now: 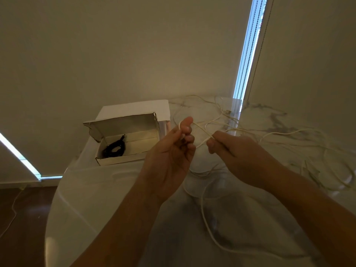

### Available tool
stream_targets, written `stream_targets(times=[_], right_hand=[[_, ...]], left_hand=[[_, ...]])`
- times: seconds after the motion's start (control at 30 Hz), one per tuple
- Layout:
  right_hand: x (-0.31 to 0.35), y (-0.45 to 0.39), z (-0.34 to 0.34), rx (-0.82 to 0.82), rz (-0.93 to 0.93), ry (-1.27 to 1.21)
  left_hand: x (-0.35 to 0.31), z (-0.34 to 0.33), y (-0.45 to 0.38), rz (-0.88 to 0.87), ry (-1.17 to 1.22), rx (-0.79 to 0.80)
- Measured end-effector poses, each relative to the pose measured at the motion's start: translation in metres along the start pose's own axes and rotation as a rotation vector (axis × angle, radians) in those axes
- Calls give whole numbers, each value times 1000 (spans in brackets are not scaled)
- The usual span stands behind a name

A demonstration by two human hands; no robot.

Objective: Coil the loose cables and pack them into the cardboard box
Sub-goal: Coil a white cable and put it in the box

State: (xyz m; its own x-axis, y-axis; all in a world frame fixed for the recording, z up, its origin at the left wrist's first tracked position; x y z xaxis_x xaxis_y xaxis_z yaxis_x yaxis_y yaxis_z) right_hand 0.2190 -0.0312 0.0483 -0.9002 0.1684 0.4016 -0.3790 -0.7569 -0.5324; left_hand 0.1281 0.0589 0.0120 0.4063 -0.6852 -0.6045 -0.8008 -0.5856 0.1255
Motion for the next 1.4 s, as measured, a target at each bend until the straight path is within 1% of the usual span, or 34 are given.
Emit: stream_targets(times=[0.1,0.2,0.4,0.5,0.6,0.67,0.73,0.9,1.0,1.07,1.23,1.4], right_hand=[[4,2,-4,24,38,56],[15,7,-7,50,118,139],[45,22,-6,182,187,322],[50,28,-1,211,214,381],[54,30,8,183,255,406],[56,31,13,157,261,389],[60,29,17,111,274,355],[62,19,28,-24,327,313],[60,14,32,-69,343,227],[54,9,37,-91,330,182],[29,-2,54,-189,258,142],[13,-5,53,-225,200,67]], left_hand=[[-6,2,0,-79,0,-29],[-11,2,1,-134,-16,-80],[-14,4,2,-182,-73,-113],[-13,5,2,-201,-106,-130],[-13,6,1,-241,-147,-147],[-13,7,1,-283,-235,-166],[-13,6,2,-345,-393,-166],[-8,-5,8,-531,-843,-101],[-1,-7,6,-563,-1037,-80],[4,-11,8,-554,-1075,-43],[13,-16,9,-472,-973,23],[18,-15,4,-381,-915,42]])
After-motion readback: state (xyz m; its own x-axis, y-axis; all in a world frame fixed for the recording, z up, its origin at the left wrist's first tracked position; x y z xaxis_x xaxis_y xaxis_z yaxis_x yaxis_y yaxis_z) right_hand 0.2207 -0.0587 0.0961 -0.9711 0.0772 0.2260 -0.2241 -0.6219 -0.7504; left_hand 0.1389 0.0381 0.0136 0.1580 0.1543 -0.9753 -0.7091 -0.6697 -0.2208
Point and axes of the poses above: each hand's wrist, its own y-axis away from the middle knuckle, its own z-axis out of the back of the hand, x = y × z, the point moved 9 cm from there along -y, towards the middle knuckle, and after that the axes turned 13 degrees about -x, right-handed, at the moved point
